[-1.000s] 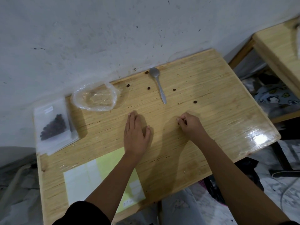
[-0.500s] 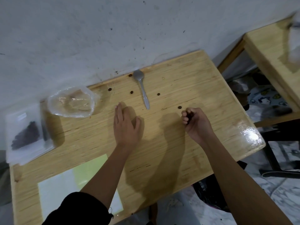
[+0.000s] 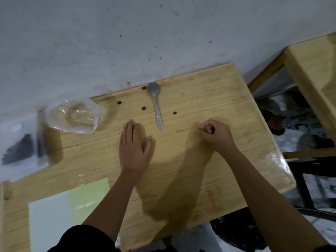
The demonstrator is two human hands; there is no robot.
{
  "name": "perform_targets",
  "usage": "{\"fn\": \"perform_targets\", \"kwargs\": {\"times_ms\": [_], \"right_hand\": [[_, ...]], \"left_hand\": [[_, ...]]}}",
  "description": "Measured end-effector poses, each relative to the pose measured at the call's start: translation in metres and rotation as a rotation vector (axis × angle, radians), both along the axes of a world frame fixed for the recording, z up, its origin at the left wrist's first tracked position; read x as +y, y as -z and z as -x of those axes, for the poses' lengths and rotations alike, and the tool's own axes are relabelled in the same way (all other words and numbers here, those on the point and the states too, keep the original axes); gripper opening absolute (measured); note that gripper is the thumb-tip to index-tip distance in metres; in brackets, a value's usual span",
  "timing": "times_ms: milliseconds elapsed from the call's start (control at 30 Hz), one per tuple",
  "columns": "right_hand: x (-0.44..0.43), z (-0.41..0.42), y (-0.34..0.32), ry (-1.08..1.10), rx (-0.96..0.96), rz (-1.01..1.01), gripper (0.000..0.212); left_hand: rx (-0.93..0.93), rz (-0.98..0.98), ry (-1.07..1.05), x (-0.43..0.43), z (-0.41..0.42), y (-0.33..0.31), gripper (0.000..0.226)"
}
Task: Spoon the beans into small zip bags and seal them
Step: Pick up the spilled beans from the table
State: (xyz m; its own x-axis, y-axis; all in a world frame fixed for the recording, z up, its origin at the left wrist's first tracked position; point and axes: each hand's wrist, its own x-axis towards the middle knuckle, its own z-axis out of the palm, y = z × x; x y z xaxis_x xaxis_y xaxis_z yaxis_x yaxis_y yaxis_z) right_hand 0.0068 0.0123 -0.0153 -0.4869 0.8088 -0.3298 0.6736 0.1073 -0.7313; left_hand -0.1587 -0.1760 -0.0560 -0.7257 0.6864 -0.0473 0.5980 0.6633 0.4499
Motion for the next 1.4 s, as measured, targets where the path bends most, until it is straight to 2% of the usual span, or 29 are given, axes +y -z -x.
{"fn": "perform_targets", "kwargs": {"times_ms": [133, 367, 467, 567, 667, 800, 900, 967, 1100, 1167, 1267, 1400], "right_hand": [[0.006, 0.005, -0.001, -0.066, -0.084, 0.025, 0.016], [0.008, 0.006, -0.002, -0.229, -0.129, 0.006, 0.006], [0.008, 0.006, -0.004, -0.314, -0.195, -0.045, 0.013], [0.009, 0.008, -0.008, -0.258, -0.165, -0.009, 0.012], [0.013, 0.012, -0.012, -0.028, -0.011, 0.253, 0.019], [0.009, 0.031, -0.018, 0.285, 0.404, 0.785, 0.030], [0.006, 0.048, -0.024, 0.375, 0.593, 0.897, 0.028], [0.007, 0.059, -0.024, 0.369, 0.579, 0.840, 0.027], [0.014, 0.076, -0.013, 0.096, 0.275, 0.351, 0.039], [0.017, 0.082, -0.008, -0.011, 0.201, 0.176, 0.031], [0.018, 0.087, -0.003, -0.103, 0.145, 0.078, 0.014], [0.020, 0.092, 0.004, -0.145, 0.098, 0.038, 0.015]], "left_hand": [[0.002, -0.002, -0.013, 0.000, 0.000, 0.000, 0.060], [0.009, 0.003, -0.025, 0.001, 0.000, 0.000, 0.061], [0.011, 0.012, -0.025, 0.001, 0.000, 0.000, 0.063], [0.008, 0.015, -0.025, 0.001, 0.000, 0.001, 0.063], [0.011, 0.024, -0.024, 0.001, 0.000, 0.001, 0.063], [-0.005, 0.036, -0.017, 0.000, 0.000, 0.001, 0.065], [-0.012, 0.040, -0.014, 0.000, 0.003, -0.001, 0.063], [-0.010, 0.038, -0.018, -0.001, 0.006, -0.002, 0.062], [-0.012, 0.019, -0.076, -0.006, 0.019, -0.001, 0.063], [-0.005, 0.020, -0.095, -0.009, 0.023, 0.001, 0.063], [0.015, 0.030, -0.091, -0.010, 0.025, 0.003, 0.065], [0.008, 0.029, -0.100, -0.010, 0.025, 0.005, 0.066]]}}
